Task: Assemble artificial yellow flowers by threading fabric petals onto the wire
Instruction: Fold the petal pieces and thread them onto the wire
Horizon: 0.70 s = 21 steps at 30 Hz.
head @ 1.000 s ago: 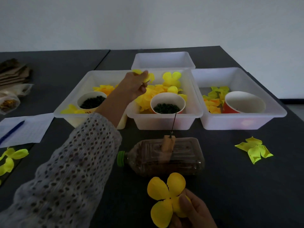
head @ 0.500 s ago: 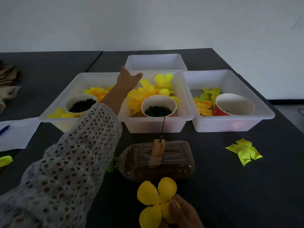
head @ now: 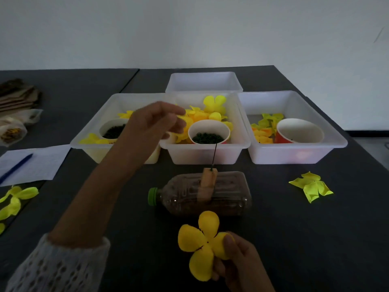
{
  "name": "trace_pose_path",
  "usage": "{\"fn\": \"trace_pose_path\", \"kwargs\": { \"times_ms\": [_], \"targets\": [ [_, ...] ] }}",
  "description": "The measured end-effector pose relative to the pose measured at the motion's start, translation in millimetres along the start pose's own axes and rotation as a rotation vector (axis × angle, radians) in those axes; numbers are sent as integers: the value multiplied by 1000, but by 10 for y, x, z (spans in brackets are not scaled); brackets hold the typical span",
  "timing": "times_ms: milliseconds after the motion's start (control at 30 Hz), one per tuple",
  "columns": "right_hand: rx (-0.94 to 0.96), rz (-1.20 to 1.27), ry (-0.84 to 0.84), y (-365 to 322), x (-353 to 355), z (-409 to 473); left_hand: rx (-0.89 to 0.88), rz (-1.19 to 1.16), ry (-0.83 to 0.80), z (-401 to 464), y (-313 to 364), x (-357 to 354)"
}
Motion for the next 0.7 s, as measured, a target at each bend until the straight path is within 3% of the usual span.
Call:
{"fn": "trace_pose_path", "kwargs": {
  "times_ms": [133, 200, 333, 467, 700],
  "targets": [
    [63, 34, 36, -13, -50, -28, 34, 96, -434, -547, 57, -253],
    [63, 87, 24, 7, -88, -35, 43, 120, -568, -770, 41, -376],
    [79, 227, -85, -39, -241, -99, 5, 355, -598, -1039, -81, -554],
    [87, 226, -186, -89, -372, -166, 6, 377, -557, -1180, -149, -684],
    [113, -147, -122, -207, -336, -234, -73, 352, -500, -1200, -153, -666]
  ]
}}
Point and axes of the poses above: each hand's wrist, its own z-axis towards the middle knuckle, its own x-axis out of the back of the hand, y = z × x, the point moved 6 cm from there along z, towards the middle knuckle, and after that the axes turned 2 degrees about -x, right-handed, at the moved point
